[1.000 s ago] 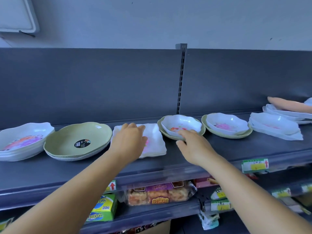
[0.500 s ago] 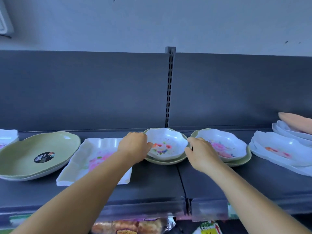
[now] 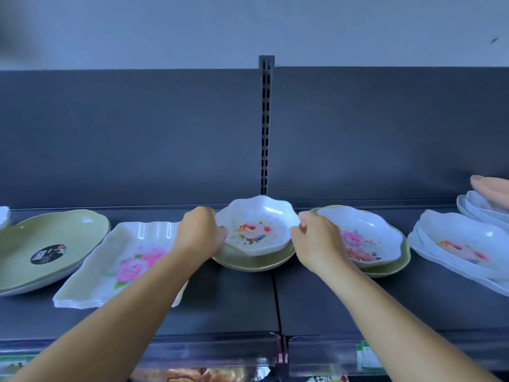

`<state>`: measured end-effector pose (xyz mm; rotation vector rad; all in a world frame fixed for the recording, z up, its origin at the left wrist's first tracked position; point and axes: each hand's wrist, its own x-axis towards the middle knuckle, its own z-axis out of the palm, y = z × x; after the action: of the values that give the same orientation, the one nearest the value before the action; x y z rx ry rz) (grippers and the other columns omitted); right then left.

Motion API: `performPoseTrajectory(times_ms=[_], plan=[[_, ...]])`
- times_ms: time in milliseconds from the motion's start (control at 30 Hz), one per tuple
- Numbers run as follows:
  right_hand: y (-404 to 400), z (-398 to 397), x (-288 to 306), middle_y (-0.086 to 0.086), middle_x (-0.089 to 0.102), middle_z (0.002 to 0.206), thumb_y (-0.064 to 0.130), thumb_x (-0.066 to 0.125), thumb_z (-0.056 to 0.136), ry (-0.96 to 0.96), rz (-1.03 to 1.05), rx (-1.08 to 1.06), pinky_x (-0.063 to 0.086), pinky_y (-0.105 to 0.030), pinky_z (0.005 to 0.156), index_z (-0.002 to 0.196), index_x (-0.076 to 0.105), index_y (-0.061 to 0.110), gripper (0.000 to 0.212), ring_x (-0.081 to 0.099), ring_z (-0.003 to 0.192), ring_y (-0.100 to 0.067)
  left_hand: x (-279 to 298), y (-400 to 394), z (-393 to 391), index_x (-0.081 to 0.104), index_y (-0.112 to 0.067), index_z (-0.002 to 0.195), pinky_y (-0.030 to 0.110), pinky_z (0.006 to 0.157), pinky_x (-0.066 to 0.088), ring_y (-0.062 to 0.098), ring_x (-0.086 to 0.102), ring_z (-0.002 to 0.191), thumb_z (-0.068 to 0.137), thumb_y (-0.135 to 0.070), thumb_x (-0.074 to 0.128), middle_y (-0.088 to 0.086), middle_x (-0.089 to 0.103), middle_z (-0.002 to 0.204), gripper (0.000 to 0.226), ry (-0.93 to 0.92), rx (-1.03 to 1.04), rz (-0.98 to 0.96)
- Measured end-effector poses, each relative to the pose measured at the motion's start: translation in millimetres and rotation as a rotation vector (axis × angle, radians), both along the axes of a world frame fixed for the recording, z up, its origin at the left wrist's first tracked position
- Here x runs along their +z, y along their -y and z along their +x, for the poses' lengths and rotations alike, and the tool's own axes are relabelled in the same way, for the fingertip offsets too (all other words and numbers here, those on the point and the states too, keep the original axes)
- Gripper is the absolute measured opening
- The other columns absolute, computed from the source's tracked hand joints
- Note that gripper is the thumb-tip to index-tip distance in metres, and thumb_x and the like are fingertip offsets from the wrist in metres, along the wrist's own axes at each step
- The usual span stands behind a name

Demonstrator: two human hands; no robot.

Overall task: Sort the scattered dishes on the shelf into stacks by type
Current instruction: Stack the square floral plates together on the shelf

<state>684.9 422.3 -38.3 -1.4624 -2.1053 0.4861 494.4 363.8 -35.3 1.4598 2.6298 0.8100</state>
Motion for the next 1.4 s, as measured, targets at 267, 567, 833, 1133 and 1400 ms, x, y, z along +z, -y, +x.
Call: performPoseTrajectory(times_ms=[267,567,833,1133,1400], plan=[[-8,55,18,0.001,0.033,0.059,0.016,0.047,0.091,-0.155,0.057,-0.21,0.019,-0.03,0.046,0.062,0.028,0.014,0.035,0.028,0.052,-0.015,13,-25,46,0.03,-0.013,0.056,0.02,0.044,0.031,0.022,0.038,0.05,0.078,-0.008,0.054,0.004,0.048,0.053,0.032,0.22,-0.209,0.212],[-17,126,11,0.0,0.022,0.056,0.007,0.046,0.086,-0.132,0.054,-0.35,0.014,-0.03,0.049,0.059,0.022,0.017,0.037,0.018,0.052,-0.018,-1,-68,112,0.035,-0.007,0.058,0.026,0.049,0.024,0.02,0.03,0.052,0.078,-0.007,0.051,0.007,0.038,0.056,0.026,0.257,-0.387,0.122],[-27,141,8,0.0,0.02,0.057,0.009,0.047,0.086,-0.175,0.029,-0.366,0.014,-0.029,0.051,0.06,0.021,0.018,0.037,0.016,0.055,-0.018,6,-86,124,0.032,-0.011,0.06,0.03,0.055,0.023,0.022,0.027,0.061,0.077,-0.002,0.048,0.011,0.037,0.064,0.024,0.312,-0.385,0.161],[-33,149,-1,0.0,0.023,0.057,0.011,0.046,0.089,-0.054,-0.017,-0.341,0.015,-0.03,0.05,0.06,0.023,0.018,0.038,0.019,0.055,-0.019,0,-97,132,0.019,-0.014,0.056,0.026,0.046,0.014,0.018,0.017,0.051,0.084,-0.003,0.047,0.001,0.022,0.053,0.041,0.119,-0.383,0.072],[-26,151,-6,0.001,0.029,0.058,0.014,0.043,0.091,-0.009,-0.054,-0.332,0.02,-0.031,0.05,0.06,0.026,0.017,0.036,0.024,0.055,-0.018,-6,-108,127,0.022,-0.012,0.055,0.027,0.045,0.016,0.019,0.021,0.051,0.084,-0.003,0.048,0.001,0.025,0.053,0.04,-0.007,-0.416,0.042]])
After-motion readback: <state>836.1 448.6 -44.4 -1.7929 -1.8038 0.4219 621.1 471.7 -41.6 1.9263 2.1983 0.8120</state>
